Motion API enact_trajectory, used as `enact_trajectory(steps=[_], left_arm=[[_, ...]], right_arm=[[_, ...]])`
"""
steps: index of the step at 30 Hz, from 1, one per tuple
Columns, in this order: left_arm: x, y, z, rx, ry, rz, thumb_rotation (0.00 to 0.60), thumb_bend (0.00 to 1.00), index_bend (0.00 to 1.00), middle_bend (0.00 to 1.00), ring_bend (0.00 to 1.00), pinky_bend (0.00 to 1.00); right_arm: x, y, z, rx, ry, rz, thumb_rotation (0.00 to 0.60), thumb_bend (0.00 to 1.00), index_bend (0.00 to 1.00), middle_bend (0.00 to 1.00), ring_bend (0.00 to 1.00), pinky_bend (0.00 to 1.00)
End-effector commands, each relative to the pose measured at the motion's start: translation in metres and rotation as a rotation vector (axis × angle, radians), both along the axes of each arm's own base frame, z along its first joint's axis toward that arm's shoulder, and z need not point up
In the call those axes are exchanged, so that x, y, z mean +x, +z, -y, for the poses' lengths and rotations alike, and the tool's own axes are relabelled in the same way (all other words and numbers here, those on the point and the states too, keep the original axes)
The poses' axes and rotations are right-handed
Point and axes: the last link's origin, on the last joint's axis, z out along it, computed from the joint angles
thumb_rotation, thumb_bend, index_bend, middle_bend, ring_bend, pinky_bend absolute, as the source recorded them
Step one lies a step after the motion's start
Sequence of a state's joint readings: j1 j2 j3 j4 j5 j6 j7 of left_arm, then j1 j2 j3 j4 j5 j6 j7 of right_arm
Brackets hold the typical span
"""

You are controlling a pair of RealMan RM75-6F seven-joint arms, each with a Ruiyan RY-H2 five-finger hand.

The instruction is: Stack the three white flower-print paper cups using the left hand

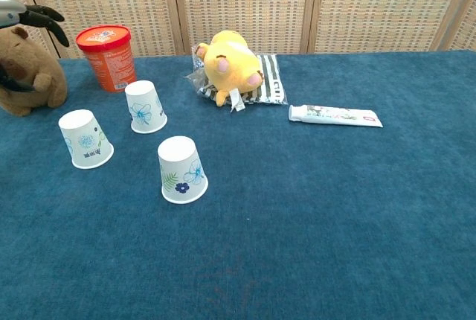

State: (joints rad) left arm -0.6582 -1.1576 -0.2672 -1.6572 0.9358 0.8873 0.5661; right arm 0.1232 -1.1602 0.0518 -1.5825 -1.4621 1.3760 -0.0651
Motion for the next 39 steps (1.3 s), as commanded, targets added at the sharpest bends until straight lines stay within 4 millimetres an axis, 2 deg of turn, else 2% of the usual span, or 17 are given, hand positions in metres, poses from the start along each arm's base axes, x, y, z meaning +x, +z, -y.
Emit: enact_trajectory(steps=[1, 11, 20, 28, 35, 39], left_arm=[[0.024, -0.018, -0.038, -0.019, 0.008, -0.048, 0.600, 0.24, 0.21, 0.00, 0.00, 0.00], [0.056, -0.067, -0.082, -0.060, 0.048, -0.068, 0.600, 0.24, 0.21, 0.00, 0.00, 0.00], [0.065, -0.103, -0.095, -0.106, 0.066, -0.076, 0.600, 0.24, 0.26, 0.00, 0.00, 0.00], [0.061, -0.108, -0.100, -0.093, 0.065, -0.110, 0.600, 0.24, 0.27, 0.00, 0.00, 0.00], [0.056, -0.108, -0.104, -0.090, 0.088, -0.115, 0.600, 0.24, 0.41, 0.00, 0.00, 0.00], [0.056, -0.108, -0.104, -0.082, 0.082, -0.117, 0.600, 0.24, 0.44, 0.00, 0.00, 0.00]], right_arm=[[-0.006, 0.002, 0.002, 0.002, -0.022, 0.014, 0.600, 0.00, 0.00, 0.00, 0.00, 0.00], [-0.023, 0.009, 0.010, -0.012, -0.074, 0.046, 0.600, 0.00, 0.00, 0.00, 0.00, 0.00], [-0.028, 0.012, 0.013, -0.021, -0.096, 0.054, 0.600, 0.00, 0.00, 0.00, 0.00, 0.00], [-0.032, 0.015, 0.014, -0.034, -0.107, 0.062, 0.600, 0.00, 0.00, 0.00, 0.00, 0.00], [-0.030, 0.013, 0.014, -0.034, -0.096, 0.063, 0.600, 0.00, 0.00, 0.00, 0.00, 0.00], [-0.030, 0.012, 0.014, -0.030, -0.094, 0.065, 0.600, 0.00, 0.00, 0.00, 0.00, 0.00]])
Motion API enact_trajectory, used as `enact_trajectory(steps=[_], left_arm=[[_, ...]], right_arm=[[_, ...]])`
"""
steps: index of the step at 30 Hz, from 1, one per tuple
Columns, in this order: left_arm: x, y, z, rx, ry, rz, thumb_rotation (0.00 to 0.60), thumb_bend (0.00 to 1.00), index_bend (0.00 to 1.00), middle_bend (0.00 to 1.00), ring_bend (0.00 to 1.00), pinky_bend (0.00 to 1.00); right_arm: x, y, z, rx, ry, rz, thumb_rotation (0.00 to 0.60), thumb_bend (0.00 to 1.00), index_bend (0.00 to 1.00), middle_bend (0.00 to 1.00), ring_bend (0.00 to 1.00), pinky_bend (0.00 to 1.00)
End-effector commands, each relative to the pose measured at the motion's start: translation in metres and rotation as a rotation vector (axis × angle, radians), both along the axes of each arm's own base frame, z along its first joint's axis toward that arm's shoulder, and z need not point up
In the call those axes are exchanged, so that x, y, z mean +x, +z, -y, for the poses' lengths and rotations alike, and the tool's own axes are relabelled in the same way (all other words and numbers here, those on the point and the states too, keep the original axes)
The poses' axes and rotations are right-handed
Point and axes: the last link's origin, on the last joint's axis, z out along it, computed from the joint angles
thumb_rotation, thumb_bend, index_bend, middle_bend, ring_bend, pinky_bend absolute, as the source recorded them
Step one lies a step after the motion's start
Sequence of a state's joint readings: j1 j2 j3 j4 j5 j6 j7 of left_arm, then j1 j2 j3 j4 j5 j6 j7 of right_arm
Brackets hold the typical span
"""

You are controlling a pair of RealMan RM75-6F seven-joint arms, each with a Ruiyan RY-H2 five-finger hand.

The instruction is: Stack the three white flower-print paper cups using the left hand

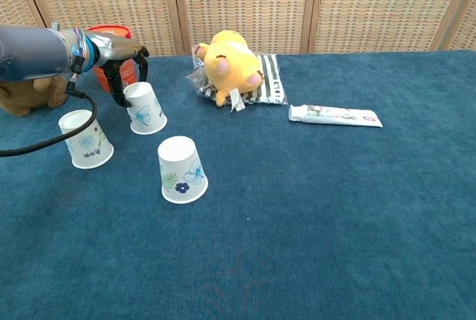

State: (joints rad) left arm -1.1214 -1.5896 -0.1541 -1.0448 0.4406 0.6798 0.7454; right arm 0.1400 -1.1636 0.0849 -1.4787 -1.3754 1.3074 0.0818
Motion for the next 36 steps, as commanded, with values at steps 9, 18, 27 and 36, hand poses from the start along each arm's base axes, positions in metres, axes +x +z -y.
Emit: enact_trajectory(steps=[9, 18, 27, 36], left_arm=[[0.011, 0.011, 0.000, 0.024, -0.033, 0.047, 0.600, 0.24, 0.45, 0.00, 0.00, 0.00], [0.042, 0.064, 0.027, 0.002, -0.137, 0.102, 0.600, 0.24, 0.45, 0.00, 0.00, 0.00], [0.024, 0.124, 0.074, 0.022, -0.177, 0.055, 0.600, 0.24, 0.45, 0.00, 0.00, 0.00], [-0.020, 0.132, 0.103, 0.000, -0.130, 0.034, 0.600, 0.24, 0.45, 0.00, 0.00, 0.00]], right_arm=[[0.000, -0.001, 0.000, 0.000, -0.001, -0.002, 0.600, 0.00, 0.00, 0.00, 0.00, 0.00], [-0.002, -0.003, 0.001, 0.005, -0.010, -0.017, 0.600, 0.00, 0.00, 0.00, 0.00, 0.00], [-0.001, -0.001, 0.000, -0.006, -0.013, -0.018, 0.600, 0.00, 0.00, 0.00, 0.00, 0.00], [0.005, -0.004, -0.002, 0.002, 0.014, -0.017, 0.600, 0.00, 0.00, 0.00, 0.00, 0.00]])
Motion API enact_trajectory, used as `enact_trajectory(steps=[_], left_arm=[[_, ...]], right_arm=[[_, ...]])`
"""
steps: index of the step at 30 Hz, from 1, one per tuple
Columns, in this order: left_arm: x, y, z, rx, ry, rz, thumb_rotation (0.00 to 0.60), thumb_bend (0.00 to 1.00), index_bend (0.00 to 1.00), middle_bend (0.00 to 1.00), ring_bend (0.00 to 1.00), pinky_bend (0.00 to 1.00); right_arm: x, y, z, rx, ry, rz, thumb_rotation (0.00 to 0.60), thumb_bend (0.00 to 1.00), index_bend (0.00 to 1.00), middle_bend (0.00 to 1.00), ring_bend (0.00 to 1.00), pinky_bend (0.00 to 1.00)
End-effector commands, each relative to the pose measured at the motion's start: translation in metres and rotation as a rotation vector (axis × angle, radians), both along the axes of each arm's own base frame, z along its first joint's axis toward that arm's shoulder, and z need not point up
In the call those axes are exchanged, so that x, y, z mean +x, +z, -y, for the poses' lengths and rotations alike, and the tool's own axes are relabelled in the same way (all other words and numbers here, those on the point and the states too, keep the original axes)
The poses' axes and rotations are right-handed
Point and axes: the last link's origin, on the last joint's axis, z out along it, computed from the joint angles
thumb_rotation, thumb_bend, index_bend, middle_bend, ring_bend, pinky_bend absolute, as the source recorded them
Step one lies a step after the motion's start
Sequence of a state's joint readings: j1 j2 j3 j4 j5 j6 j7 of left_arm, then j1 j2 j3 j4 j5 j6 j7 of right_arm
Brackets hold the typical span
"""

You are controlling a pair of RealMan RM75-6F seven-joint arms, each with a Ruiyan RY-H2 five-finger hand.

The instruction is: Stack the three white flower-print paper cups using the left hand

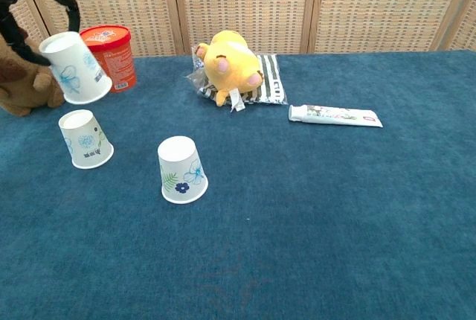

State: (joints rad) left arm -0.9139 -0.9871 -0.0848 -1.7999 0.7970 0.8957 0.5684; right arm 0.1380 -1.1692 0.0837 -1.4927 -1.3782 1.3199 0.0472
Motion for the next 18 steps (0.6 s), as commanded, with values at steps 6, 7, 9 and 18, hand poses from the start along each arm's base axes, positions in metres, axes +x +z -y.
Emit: enact_trajectory(steps=[6, 7, 9, 18], left_arm=[[-0.024, 0.000, 0.009, -0.003, 0.047, 0.017, 0.600, 0.24, 0.45, 0.00, 0.00, 0.00], [-0.028, 0.001, 0.008, 0.002, 0.051, 0.016, 0.600, 0.24, 0.45, 0.00, 0.00, 0.00], [-0.034, 0.001, 0.003, 0.017, 0.064, 0.020, 0.600, 0.24, 0.45, 0.00, 0.00, 0.00], [-0.042, -0.011, -0.001, -0.013, 0.096, 0.023, 0.600, 0.24, 0.45, 0.00, 0.00, 0.00]], right_arm=[[0.004, -0.002, -0.002, 0.004, 0.015, -0.001, 0.600, 0.00, 0.00, 0.00, 0.00, 0.00], [0.004, -0.002, -0.002, 0.005, 0.014, -0.001, 0.600, 0.00, 0.00, 0.00, 0.00, 0.00], [0.003, -0.002, -0.001, 0.005, 0.010, -0.001, 0.600, 0.00, 0.00, 0.00, 0.00, 0.00], [0.003, -0.003, -0.001, 0.005, 0.011, -0.002, 0.600, 0.00, 0.00, 0.00, 0.00, 0.00]])
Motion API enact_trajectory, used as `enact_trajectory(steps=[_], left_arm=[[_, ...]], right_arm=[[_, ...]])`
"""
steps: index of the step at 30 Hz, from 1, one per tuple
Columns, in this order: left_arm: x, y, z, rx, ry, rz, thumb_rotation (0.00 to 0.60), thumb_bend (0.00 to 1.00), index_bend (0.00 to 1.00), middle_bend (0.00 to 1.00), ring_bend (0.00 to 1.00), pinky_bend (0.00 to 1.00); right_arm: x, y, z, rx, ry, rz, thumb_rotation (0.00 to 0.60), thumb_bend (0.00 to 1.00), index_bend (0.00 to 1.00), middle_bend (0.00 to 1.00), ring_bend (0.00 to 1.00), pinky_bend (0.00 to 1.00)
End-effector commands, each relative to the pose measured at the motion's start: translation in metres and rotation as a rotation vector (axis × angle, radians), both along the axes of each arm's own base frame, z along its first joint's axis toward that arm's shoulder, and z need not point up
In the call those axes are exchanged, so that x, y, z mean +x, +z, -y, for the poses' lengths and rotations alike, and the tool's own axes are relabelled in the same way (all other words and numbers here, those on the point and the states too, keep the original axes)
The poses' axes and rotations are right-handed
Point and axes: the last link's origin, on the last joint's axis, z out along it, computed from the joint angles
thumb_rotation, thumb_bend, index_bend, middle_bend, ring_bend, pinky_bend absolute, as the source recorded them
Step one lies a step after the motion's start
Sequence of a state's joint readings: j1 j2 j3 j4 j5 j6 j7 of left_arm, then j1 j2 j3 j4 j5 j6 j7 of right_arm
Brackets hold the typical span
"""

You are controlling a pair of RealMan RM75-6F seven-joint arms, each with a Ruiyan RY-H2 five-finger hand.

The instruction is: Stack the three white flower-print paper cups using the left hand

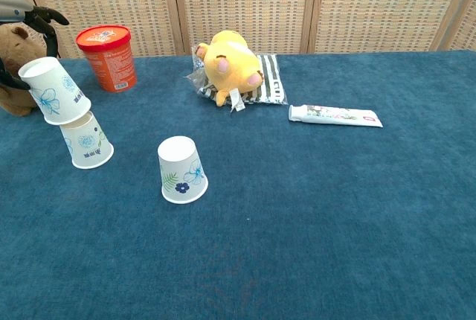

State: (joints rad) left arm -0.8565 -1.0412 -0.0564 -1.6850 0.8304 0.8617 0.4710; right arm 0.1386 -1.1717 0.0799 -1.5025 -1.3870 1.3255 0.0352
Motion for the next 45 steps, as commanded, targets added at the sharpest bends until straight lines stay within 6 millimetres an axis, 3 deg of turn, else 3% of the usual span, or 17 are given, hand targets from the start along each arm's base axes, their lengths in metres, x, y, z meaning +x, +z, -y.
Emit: enact_trajectory(steps=[1, 11, 17, 20, 25, 26, 27, 28, 29, 35, 45], left_arm=[[-0.001, -0.005, 0.000, -0.009, 0.007, 0.002, 0.600, 0.24, 0.45, 0.00, 0.00, 0.00], [-0.010, -0.021, -0.002, -0.047, 0.042, -0.024, 0.600, 0.24, 0.43, 0.00, 0.00, 0.00], [-0.008, -0.017, -0.005, -0.041, 0.065, -0.042, 0.600, 0.24, 0.05, 0.00, 0.00, 0.00], [-0.005, -0.013, -0.005, -0.036, 0.062, -0.044, 0.600, 0.24, 0.00, 0.00, 0.00, 0.00], [0.014, -0.008, 0.001, -0.026, 0.027, 0.031, 0.600, 0.24, 0.00, 0.00, 0.00, 0.00], [0.040, 0.015, -0.029, 0.071, -0.019, 0.089, 0.600, 0.24, 0.00, 0.00, 0.00, 0.00], [0.033, -0.007, -0.020, -0.038, 0.044, 0.111, 0.600, 0.24, 0.00, 0.00, 0.00, 0.00], [0.031, -0.013, 0.004, -0.045, 0.024, 0.105, 0.600, 0.24, 0.00, 0.00, 0.00, 0.00], [0.037, -0.014, 0.011, -0.033, -0.013, 0.101, 0.600, 0.24, 0.00, 0.00, 0.00, 0.00], [0.074, -0.036, 0.024, -0.096, -0.148, 0.088, 0.600, 0.24, 0.01, 0.00, 0.00, 0.00], [0.106, -0.081, 0.033, -0.209, -0.215, 0.058, 0.600, 0.24, 0.06, 0.00, 0.00, 0.00]], right_arm=[[0.000, 0.000, 0.000, -0.001, -0.001, -0.001, 0.600, 0.00, 0.00, 0.00, 0.00, 0.00], [0.000, 0.001, 0.000, -0.004, 0.000, 0.004, 0.600, 0.00, 0.00, 0.00, 0.00, 0.00], [-0.001, 0.002, 0.000, -0.007, -0.003, 0.008, 0.600, 0.00, 0.00, 0.00, 0.00, 0.00], [-0.001, 0.002, 0.000, -0.006, -0.002, 0.008, 0.600, 0.00, 0.00, 0.00, 0.00, 0.00], [-0.001, 0.002, 0.000, -0.006, -0.002, 0.010, 0.600, 0.00, 0.00, 0.00, 0.00, 0.00], [-0.001, 0.002, 0.000, -0.006, -0.003, 0.010, 0.600, 0.00, 0.00, 0.00, 0.00, 0.00], [-0.001, 0.001, 0.000, -0.005, -0.004, 0.011, 0.600, 0.00, 0.00, 0.00, 0.00, 0.00], [0.000, 0.001, 0.000, -0.004, -0.004, 0.011, 0.600, 0.00, 0.00, 0.00, 0.00, 0.00], [0.000, 0.001, 0.000, -0.003, -0.002, 0.011, 0.600, 0.00, 0.00, 0.00, 0.00, 0.00], [0.000, 0.001, 0.000, 0.003, -0.003, 0.012, 0.600, 0.00, 0.00, 0.00, 0.00, 0.00], [-0.003, 0.008, -0.001, -0.017, -0.012, 0.035, 0.600, 0.00, 0.00, 0.00, 0.00, 0.00]])
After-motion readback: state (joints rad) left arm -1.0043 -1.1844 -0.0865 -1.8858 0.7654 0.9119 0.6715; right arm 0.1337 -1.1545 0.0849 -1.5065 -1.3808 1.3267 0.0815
